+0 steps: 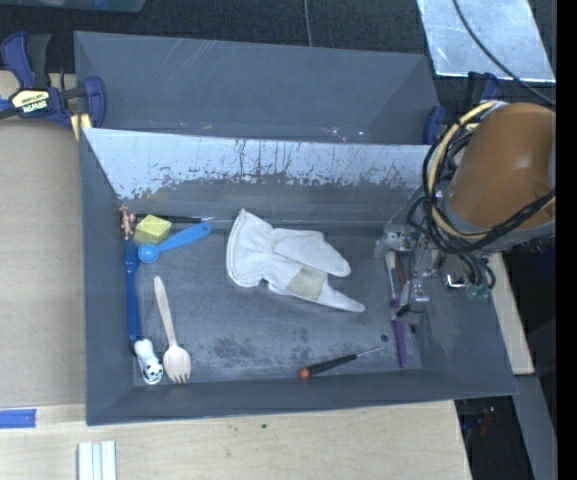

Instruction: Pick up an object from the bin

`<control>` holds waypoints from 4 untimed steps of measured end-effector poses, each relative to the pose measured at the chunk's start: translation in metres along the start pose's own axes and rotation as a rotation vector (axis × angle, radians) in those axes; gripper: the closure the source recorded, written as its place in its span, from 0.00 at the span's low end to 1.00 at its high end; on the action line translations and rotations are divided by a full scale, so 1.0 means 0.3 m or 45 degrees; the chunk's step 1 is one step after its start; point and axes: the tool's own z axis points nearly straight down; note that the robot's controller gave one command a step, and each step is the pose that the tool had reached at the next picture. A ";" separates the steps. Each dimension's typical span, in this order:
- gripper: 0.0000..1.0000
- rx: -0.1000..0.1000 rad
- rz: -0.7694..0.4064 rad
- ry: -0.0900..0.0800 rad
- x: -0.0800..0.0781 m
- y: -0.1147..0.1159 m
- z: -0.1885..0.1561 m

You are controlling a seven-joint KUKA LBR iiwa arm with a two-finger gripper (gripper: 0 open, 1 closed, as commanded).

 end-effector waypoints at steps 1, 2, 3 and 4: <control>0.00 0.001 -0.005 -0.011 -0.006 0.001 -0.016; 0.00 -0.001 0.213 -0.010 -0.193 0.202 0.275; 0.00 0.004 0.146 -0.027 -0.235 0.154 -0.005; 0.00 -0.003 0.386 0.002 -0.075 0.421 0.177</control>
Offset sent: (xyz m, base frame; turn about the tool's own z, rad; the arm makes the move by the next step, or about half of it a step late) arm 0.0567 0.0587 -0.0815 0.1701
